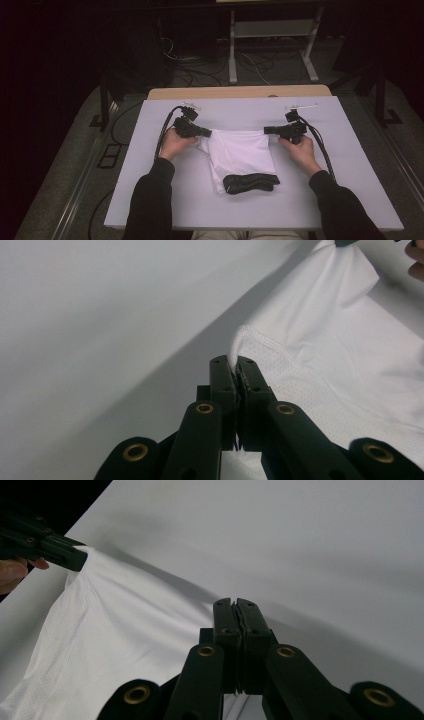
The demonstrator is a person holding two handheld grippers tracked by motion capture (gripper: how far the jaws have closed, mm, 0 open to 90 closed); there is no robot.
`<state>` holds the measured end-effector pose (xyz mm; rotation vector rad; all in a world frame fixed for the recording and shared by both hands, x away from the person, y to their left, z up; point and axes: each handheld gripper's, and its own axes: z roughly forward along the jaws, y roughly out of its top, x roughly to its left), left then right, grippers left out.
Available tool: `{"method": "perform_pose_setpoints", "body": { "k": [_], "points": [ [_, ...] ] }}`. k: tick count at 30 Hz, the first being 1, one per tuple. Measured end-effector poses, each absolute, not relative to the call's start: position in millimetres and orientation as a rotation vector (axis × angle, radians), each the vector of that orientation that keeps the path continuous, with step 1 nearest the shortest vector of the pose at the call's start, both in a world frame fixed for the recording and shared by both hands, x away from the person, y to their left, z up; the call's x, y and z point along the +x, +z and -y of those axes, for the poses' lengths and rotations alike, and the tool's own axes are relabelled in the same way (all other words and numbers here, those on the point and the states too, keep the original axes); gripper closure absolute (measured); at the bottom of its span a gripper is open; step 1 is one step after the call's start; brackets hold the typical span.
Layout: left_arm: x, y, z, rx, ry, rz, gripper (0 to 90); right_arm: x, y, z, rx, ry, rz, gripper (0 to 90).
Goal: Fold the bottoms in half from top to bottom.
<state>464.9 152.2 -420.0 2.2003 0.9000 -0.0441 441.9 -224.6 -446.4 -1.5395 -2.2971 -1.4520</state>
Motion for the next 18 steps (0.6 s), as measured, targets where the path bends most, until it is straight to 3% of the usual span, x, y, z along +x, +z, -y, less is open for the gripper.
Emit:
{"method": "perform_pose_setpoints", "body": {
  "k": [18],
  "points": [
    [499.8, -416.3, -150.5, 2.128, 0.100, -0.971, 86.5, 476.1, -435.8, 218.7, -1.635, -1.533, 2.239, 86.9]
  ]
}}
